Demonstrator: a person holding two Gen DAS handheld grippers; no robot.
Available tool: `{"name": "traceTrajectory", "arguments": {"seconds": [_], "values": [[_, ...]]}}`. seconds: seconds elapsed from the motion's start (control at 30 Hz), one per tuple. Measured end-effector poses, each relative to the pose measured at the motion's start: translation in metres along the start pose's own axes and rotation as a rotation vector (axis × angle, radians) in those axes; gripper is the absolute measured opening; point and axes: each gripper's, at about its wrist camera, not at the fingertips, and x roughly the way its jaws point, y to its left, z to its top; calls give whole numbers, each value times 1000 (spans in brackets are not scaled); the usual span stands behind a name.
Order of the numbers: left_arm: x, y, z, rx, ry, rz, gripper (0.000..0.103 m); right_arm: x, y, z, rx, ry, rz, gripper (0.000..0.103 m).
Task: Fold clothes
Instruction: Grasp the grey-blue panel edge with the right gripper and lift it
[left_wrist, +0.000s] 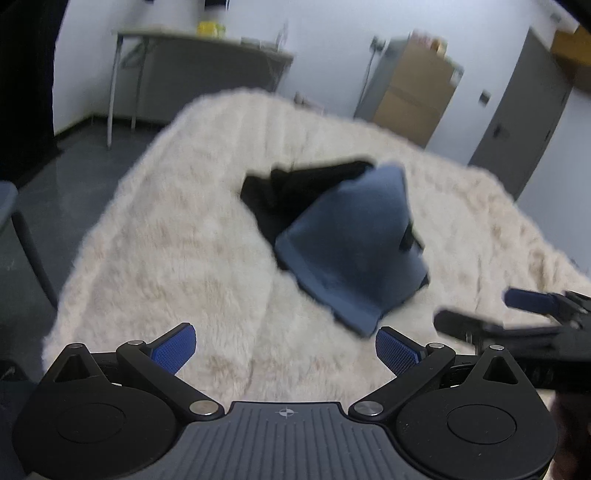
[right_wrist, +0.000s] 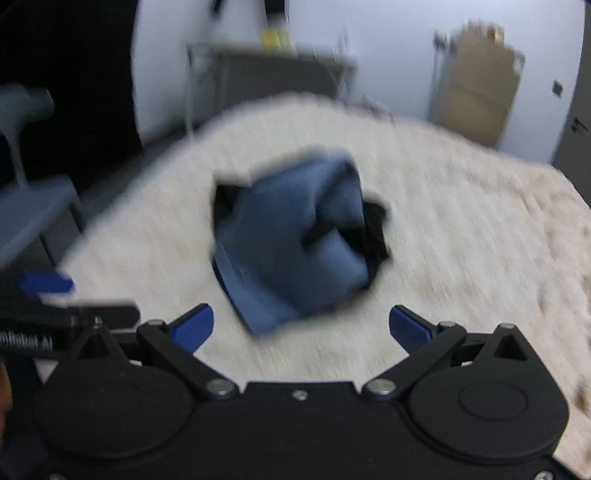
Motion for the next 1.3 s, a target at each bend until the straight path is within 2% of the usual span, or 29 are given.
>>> {"name": "traceTrajectory", "arguments": {"seconds": [0.03, 0.1, 0.17, 0.23, 0.37, 0.57, 0.63, 0.8, 0.87, 0.93, 1.07, 1.23, 1.27, 1.3], "values": [[-4, 1, 0, -5, -27, -16, 103, 4, -1, 2, -40, -23, 36, 103], [-11, 3, 0, -15, -80, -49, 103, 19, -4, 9, -103, 14, 92, 103], [-18, 5, 1, -24, -146, -76, 103, 32, -10, 16, -99, 66, 133, 103], [-24, 7, 2, -35, -214, -109, 103, 39, -19, 21, -59, 70, 167, 103], [-19, 8, 2, -34, -205, -99, 103, 67, -45, 44, 21, 56, 180, 103], [-11, 10, 2, -33, -191, -84, 103, 115, -66, 66, -13, 86, 93, 91], [-8, 10, 2, -33, -186, -79, 103, 124, -76, 76, 7, 91, 61, 82], [-1, 12, 2, -32, -175, -67, 103, 134, -84, 95, 10, 83, 61, 65], [-3, 16, 10, -61, -154, -49, 103, 134, -83, 102, 17, 82, 78, 65], [1, 23, 10, -88, -136, -53, 103, 133, -76, 104, -31, 77, 91, 68], [6, 29, 10, -130, -111, -59, 103, 131, -61, 100, -100, 84, 62, 74], [3, 35, 9, -160, -120, -73, 103, 144, -42, 81, -85, 207, 96, 77], [2, 36, 9, -162, -119, -74, 103, 148, -35, 74, -117, 237, 110, 74], [2, 36, 9, -158, -117, -73, 103, 152, -28, 67, -142, 270, 134, 46]]}}
